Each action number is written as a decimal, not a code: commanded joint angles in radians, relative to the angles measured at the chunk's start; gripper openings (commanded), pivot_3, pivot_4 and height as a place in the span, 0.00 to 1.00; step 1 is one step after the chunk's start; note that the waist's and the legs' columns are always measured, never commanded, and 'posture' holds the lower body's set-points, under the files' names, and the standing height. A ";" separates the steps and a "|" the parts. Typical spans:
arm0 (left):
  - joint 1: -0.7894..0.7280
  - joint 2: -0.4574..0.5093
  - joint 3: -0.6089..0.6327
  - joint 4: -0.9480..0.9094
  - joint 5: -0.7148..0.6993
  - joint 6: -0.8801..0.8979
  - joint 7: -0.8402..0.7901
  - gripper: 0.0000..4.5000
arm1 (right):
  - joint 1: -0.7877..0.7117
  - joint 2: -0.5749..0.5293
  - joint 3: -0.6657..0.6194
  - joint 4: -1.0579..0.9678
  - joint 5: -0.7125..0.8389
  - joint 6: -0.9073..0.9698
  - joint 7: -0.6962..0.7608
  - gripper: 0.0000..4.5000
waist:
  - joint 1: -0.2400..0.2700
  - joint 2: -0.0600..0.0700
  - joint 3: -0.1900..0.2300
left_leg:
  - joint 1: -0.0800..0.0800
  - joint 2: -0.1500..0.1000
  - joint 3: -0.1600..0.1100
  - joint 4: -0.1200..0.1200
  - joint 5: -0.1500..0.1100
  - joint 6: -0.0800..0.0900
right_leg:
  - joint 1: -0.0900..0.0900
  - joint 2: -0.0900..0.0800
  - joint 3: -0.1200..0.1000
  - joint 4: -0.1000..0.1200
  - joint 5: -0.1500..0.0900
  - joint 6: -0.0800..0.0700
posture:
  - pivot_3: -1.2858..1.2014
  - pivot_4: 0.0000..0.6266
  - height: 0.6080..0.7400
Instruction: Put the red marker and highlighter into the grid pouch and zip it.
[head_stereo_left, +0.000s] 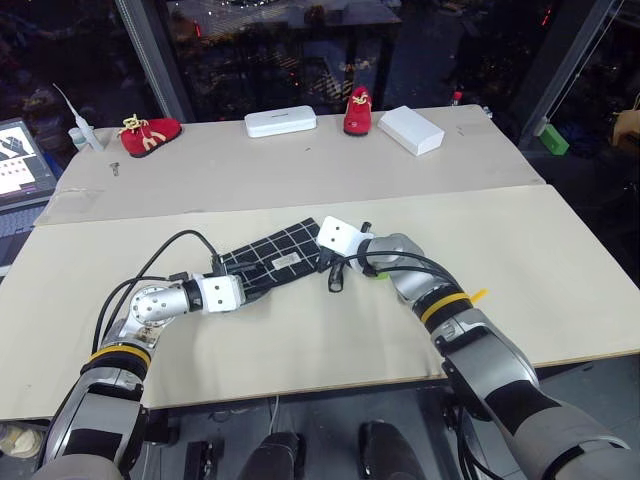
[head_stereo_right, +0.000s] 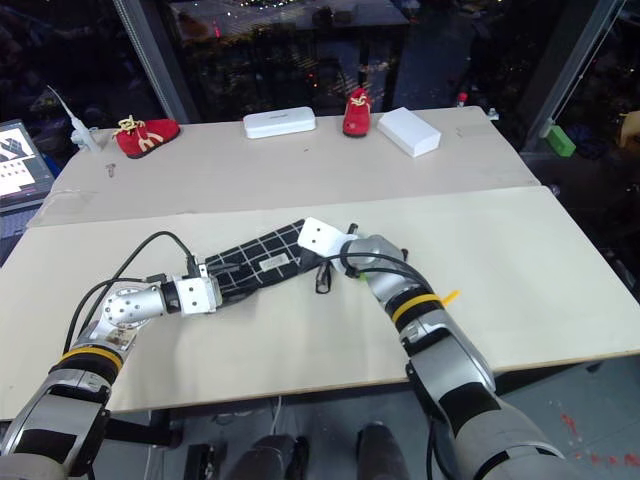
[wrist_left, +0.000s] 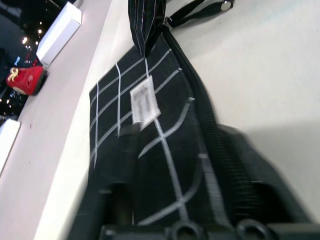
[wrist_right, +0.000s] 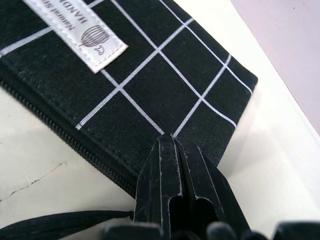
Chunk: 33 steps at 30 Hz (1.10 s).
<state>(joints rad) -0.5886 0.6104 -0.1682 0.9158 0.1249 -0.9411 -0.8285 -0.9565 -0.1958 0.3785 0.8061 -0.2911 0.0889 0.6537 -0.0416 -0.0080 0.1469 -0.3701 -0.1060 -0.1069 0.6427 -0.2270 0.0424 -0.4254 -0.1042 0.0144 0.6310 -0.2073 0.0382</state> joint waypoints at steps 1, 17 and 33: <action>-0.025 0.001 0.007 0.001 -0.017 -0.018 0.000 0.10 | 0.009 -0.013 -0.008 -0.008 0.000 0.005 0.013 0.00 | 0.000 0.000 0.000 | 0.000 0.000 0.000 0.000 0.000 0.000 | 0.000 0.000 0.000 0.000 0.000 0.000 | 0.52 0.24 1.00; 0.049 -0.014 0.044 -0.071 -0.110 0.105 -0.042 0.00 | -0.049 0.015 -0.231 -0.130 0.309 0.161 0.218 0.50 | -0.006 0.000 0.000 | -0.003 0.000 0.000 0.000 0.000 0.000 | -0.003 0.000 0.000 0.000 0.000 0.000 | 0.52 0.24 1.00; 0.220 -0.118 0.190 -0.485 -0.297 0.562 0.107 0.00 | -0.023 -0.137 -0.257 -0.317 0.426 0.344 0.342 0.95 | -0.004 0.000 0.000 | -0.017 0.000 0.000 0.002 0.000 0.001 | -0.015 -0.001 0.000 0.001 0.000 0.000 | 0.52 0.24 1.00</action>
<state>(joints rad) -0.3781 0.4913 -0.0066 0.5028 -0.1446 -0.4258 -0.7421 -0.9693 -0.3320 0.1179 0.5342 0.1336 0.4570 0.9959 -0.0458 -0.0081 0.1469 -0.3874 -0.1055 -0.1064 0.6445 -0.2273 0.0430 -0.4407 -0.1055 0.0151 0.6316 -0.2070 0.0382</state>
